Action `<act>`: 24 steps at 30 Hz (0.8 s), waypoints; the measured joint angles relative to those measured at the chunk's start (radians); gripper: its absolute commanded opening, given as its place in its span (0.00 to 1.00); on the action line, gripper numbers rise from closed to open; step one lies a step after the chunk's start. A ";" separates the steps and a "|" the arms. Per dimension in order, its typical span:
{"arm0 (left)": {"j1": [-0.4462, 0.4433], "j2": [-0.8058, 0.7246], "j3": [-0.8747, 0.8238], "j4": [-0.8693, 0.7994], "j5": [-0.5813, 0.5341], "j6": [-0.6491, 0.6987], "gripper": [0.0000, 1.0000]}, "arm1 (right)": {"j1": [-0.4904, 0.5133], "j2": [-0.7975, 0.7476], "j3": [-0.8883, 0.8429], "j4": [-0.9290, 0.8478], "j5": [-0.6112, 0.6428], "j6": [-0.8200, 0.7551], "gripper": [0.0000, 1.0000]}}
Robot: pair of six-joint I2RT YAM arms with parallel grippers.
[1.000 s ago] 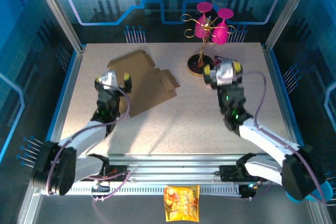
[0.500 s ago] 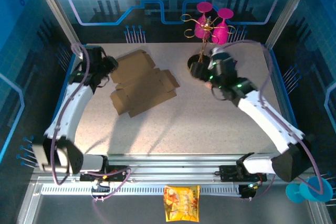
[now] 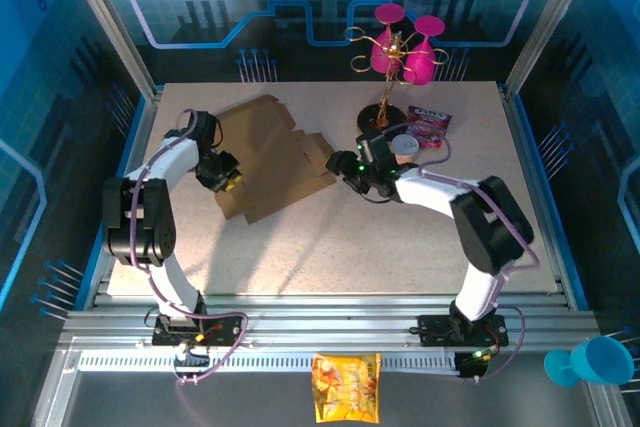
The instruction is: Fold the paper box
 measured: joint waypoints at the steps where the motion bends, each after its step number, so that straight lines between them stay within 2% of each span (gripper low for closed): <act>1: 0.000 0.000 -0.009 0.002 0.003 0.000 0.18 | -0.005 0.032 0.000 0.027 -0.003 0.023 0.57; 6: 0.000 0.016 -0.038 0.015 0.005 0.016 0.17 | -0.030 0.152 0.016 0.134 -0.010 0.121 0.53; 20: 0.000 0.056 -0.077 0.032 -0.006 0.050 0.15 | -0.045 0.286 0.106 0.304 -0.030 0.260 0.42; 24: 0.000 0.054 -0.077 0.037 -0.010 0.053 0.16 | -0.045 0.295 0.107 0.336 -0.024 0.313 0.47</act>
